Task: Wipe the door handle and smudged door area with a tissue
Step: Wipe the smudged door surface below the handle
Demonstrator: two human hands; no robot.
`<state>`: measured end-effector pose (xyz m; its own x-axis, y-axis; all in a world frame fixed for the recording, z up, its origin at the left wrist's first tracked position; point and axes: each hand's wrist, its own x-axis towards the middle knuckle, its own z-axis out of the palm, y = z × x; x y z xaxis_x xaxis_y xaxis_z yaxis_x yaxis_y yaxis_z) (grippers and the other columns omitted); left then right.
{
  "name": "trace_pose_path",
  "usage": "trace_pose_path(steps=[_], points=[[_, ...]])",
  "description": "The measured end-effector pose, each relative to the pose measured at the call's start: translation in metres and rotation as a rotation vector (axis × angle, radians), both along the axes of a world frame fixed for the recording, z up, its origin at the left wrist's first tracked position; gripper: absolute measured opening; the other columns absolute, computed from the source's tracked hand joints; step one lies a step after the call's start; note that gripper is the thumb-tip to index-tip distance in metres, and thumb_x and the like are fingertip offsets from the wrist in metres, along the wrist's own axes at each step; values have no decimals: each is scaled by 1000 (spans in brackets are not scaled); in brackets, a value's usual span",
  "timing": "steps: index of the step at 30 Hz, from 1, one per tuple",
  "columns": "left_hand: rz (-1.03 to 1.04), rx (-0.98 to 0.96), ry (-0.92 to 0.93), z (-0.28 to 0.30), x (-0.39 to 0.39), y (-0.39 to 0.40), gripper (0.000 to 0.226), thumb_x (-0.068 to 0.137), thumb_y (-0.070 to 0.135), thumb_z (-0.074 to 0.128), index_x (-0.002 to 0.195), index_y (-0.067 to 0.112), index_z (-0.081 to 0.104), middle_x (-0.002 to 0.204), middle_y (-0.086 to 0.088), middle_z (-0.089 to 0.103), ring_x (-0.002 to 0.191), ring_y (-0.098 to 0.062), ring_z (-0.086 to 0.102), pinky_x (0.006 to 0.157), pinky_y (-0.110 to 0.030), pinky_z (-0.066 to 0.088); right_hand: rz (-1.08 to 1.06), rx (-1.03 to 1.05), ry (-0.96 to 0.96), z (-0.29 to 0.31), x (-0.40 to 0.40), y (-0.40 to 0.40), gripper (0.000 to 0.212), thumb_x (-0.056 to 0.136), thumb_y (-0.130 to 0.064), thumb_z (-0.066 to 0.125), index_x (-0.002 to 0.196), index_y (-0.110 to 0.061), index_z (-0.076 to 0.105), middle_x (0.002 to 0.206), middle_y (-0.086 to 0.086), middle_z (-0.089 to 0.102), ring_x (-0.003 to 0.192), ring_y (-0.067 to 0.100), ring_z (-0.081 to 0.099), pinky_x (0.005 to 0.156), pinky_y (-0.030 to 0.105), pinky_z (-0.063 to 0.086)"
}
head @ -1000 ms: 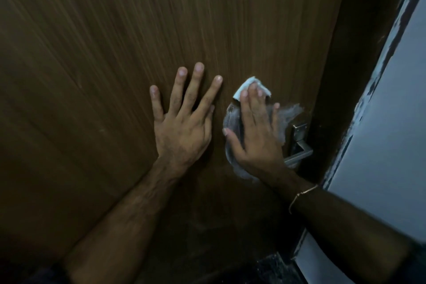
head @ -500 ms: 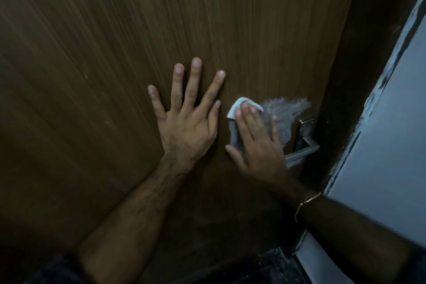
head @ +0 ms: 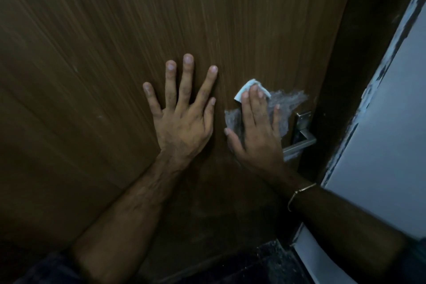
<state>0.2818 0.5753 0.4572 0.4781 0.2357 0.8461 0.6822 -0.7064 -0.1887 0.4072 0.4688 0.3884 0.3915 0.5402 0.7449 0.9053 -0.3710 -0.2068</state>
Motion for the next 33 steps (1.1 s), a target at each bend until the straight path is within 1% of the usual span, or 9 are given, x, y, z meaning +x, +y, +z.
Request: trace_pose_path(steps=[4,6,8,11,15,20,24,29,33], points=[[-3,-24,49,1,-3,1,56,104,49,30,157,36,15,165,-6,9,151,-31,9,117,-62,2,75,-74,-16,-12,-9,-1,80,96,-53,46,156,-10,16,165,8,8,153,20,6,120,59,11],[-3,-1,47,2,-6,2,56,105,48,30,157,35,17,165,-5,12,151,-29,10,118,-60,6,62,-105,12,-19,-2,-8,79,96,-53,43,157,-12,13,166,6,7,153,18,4,120,60,9],[4,30,53,3,-7,4,56,105,48,32,157,33,19,164,-4,14,151,-27,12,118,-59,10,17,-69,53,-15,4,-7,79,96,-52,42,157,-11,12,166,7,6,153,20,5,120,60,8],[-3,45,63,5,-8,4,56,105,47,32,157,32,19,164,-5,14,151,-26,10,118,-58,10,13,36,106,2,-3,2,80,95,-49,45,156,-6,16,165,11,10,153,23,8,120,59,10],[1,47,71,17,-5,6,59,105,48,30,158,27,17,165,-5,13,152,-26,9,119,-56,5,42,3,101,-16,-13,-2,79,96,-50,45,156,-8,16,165,9,10,153,21,6,119,61,14],[-38,83,114,34,3,4,62,104,49,28,159,23,14,165,-8,13,152,-27,9,119,-56,6,15,86,268,-2,-6,0,79,96,-50,40,157,-11,9,166,4,1,153,16,-3,121,58,4],[-63,106,132,40,4,4,65,104,51,28,159,19,14,165,-10,13,152,-26,9,120,-55,7,39,45,224,-12,-16,-1,79,96,-50,42,157,-12,9,166,4,1,153,16,-2,120,60,9],[-120,138,218,61,4,5,69,104,52,22,159,16,4,166,-12,3,153,-28,2,121,-53,0,21,107,346,2,-4,1,80,98,-46,46,158,-14,2,166,0,-7,152,15,-9,121,59,-1],[-152,194,260,81,9,6,69,104,51,22,159,16,1,166,-11,0,153,-29,-1,120,-52,-3,35,114,350,-4,-17,1,80,98,-46,45,158,-15,2,166,-1,-7,152,14,-9,121,59,1]])
